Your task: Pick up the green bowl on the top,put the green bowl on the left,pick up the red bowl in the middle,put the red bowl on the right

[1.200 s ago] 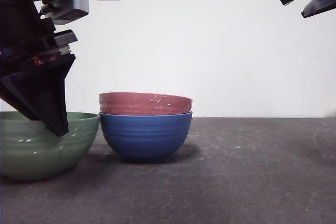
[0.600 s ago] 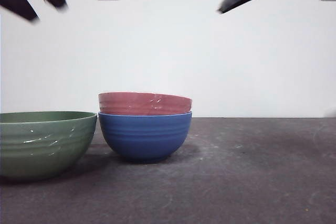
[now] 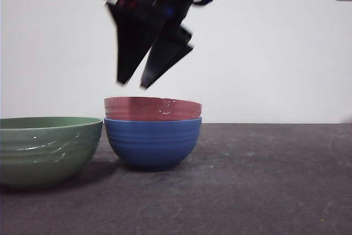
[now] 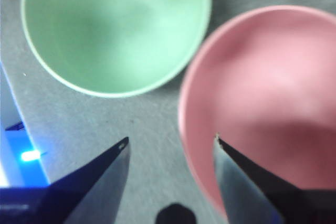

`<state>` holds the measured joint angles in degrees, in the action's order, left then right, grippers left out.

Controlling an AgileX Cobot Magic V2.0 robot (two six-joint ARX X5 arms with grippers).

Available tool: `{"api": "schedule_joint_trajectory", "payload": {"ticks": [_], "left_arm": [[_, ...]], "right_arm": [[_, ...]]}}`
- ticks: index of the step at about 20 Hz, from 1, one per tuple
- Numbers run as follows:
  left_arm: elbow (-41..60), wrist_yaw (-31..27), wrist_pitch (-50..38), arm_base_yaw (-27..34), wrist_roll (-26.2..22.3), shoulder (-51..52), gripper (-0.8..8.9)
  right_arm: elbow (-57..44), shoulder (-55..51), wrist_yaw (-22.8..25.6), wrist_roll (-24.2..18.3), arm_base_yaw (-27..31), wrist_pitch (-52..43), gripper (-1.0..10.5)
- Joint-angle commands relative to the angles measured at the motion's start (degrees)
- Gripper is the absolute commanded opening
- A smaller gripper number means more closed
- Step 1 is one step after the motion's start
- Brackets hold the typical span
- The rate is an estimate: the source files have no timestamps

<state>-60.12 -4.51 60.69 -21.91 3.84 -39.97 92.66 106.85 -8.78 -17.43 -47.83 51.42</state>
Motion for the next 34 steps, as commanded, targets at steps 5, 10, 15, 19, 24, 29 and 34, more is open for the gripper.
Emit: {"api": "schedule_joint_trajectory", "payload": {"ticks": [5,10,15,19,24,29,34], "left_arm": [[0.07,0.09,0.59,0.2,-0.87,-0.02,3.18],[0.07,0.09,0.68,0.2,-0.87,-0.02,3.16],[0.07,0.09,0.13,0.2,-0.85,-0.02,3.14],[0.07,0.09,-1.33,0.2,-0.85,-0.15,3.14],[0.07,0.13,-3.15,0.2,-0.87,-0.24,3.14],[0.07,0.15,-7.13,0.2,-0.87,-0.24,3.14],[0.07,0.17,-9.2,0.2,-0.87,-0.28,3.14]], "right_arm": [[-0.07,4.39,-0.28,-0.66,0.39,-1.7,2.1],[-0.07,4.42,-0.26,-2.05,0.52,-1.68,-0.2],[0.02,4.28,0.09,-3.23,0.46,-1.75,-0.2],[0.33,1.99,0.2,-3.26,0.46,-2.25,-0.2],[0.37,-4.15,0.81,-2.34,0.57,-2.49,-0.2],[0.35,-13.81,11.56,2.64,1.84,5.33,-0.2],[-2.43,-19.3,19.41,12.0,6.32,15.3,-0.2]]}}
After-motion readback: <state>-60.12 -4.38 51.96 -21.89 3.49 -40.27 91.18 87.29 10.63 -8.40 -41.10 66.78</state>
